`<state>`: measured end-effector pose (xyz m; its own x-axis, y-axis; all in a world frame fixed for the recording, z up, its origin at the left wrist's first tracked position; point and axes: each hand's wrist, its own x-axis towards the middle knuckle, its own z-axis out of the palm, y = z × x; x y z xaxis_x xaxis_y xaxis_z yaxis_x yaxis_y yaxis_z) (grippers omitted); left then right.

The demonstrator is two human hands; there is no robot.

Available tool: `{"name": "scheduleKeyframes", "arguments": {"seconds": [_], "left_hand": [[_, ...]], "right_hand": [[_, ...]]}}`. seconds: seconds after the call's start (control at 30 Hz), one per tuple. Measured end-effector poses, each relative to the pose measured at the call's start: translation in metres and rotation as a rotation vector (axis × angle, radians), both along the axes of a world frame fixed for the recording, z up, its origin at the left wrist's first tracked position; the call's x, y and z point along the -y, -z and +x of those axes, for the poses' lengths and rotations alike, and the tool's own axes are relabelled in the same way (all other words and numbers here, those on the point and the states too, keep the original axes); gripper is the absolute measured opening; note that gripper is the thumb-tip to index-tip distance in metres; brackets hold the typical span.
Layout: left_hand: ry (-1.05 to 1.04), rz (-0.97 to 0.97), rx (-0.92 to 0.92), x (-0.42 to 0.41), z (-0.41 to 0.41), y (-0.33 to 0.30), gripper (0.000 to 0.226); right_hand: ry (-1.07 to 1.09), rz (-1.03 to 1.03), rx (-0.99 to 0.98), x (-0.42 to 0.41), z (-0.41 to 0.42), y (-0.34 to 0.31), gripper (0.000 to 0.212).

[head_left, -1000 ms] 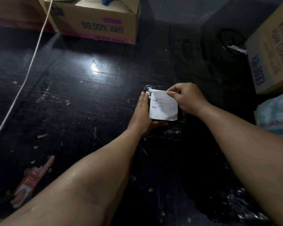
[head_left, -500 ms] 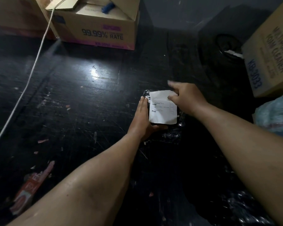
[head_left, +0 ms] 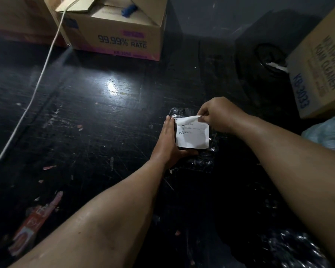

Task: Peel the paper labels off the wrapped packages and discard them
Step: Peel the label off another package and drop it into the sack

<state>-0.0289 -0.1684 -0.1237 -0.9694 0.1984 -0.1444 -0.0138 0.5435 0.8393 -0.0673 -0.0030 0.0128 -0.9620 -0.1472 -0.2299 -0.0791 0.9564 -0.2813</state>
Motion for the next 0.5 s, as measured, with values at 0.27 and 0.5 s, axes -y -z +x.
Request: {"name": "scheduleKeyframes", "arguments": {"seconds": [0.27, 0.5], "left_hand": [[0.009, -0.009, -0.012, 0.0009, 0.0018, -0.0028, 0.144], [0.009, -0.032, -0.004, 0.0003, 0.0010, -0.0042, 0.145]], "right_hand": [[-0.049, -0.005, 0.062, 0.0007, 0.0066, -0.0071, 0.013], [-0.050, -0.029, 0.073, -0.0029, 0.0098, -0.0077, 0.011]]}}
